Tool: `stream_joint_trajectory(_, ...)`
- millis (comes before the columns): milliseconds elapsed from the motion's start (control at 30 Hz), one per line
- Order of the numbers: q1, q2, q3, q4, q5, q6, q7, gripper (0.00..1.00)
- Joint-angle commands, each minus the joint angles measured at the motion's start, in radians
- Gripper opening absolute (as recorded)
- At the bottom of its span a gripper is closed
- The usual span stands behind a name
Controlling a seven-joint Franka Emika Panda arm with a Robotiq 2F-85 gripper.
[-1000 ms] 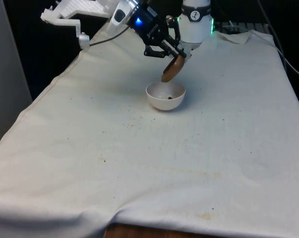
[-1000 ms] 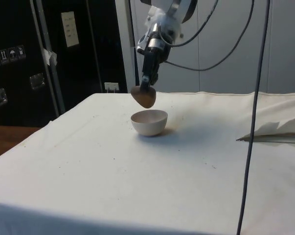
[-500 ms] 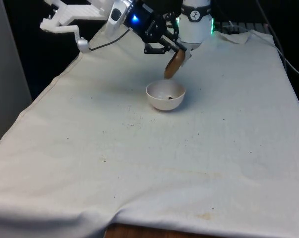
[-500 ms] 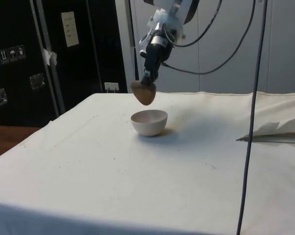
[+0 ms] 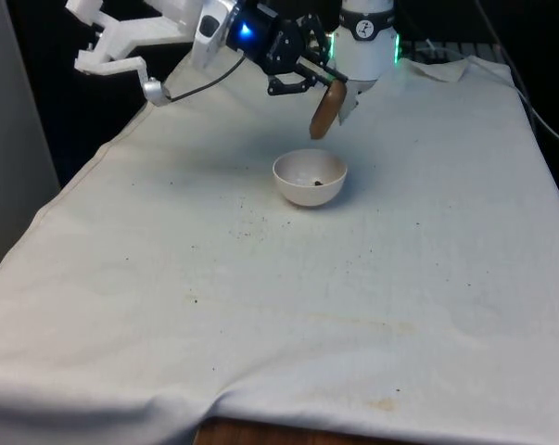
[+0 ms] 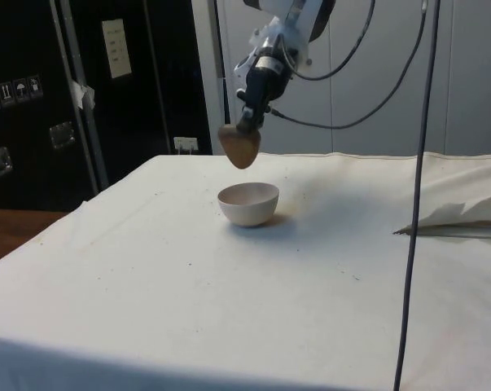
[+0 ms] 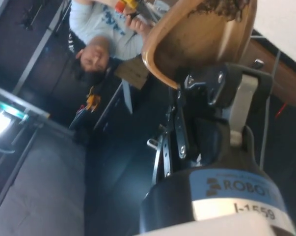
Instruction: Pour the coffee beans from the cup into the bowl.
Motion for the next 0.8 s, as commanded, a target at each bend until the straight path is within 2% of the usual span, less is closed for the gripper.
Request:
stream_joint_trajectory(0,-0.007,0.009,-0.003,0.009,0.008,-0.028,-0.007,0.00)
stream_joint_trajectory(200,-0.009,0.031,-0.026,0.028,0.025,-0.101,-0.036,0.00)
stream_joint_trajectory(233,-0.003,0.026,-0.030,0.022,0.019,-0.088,-0.035,0.00)
stream_joint_trajectory(267,-0.010,0.035,-0.030,0.030,0.027,-0.111,-0.041,0.00)
stream_joint_trajectory(533,-0.015,0.068,-0.059,0.055,0.052,-0.206,-0.076,0.00)
stream_joint_trajectory(567,-0.015,0.072,-0.062,0.058,0.055,-0.215,-0.079,0.00)
stream_joint_trajectory(600,-0.008,0.067,-0.067,0.053,0.051,-0.206,-0.081,0.00)
stream_joint_trajectory(633,-0.015,0.076,-0.066,0.061,0.057,-0.227,-0.082,0.00)
stream_joint_trajectory(767,-0.019,0.097,-0.083,0.076,0.068,-0.278,-0.091,0.00)
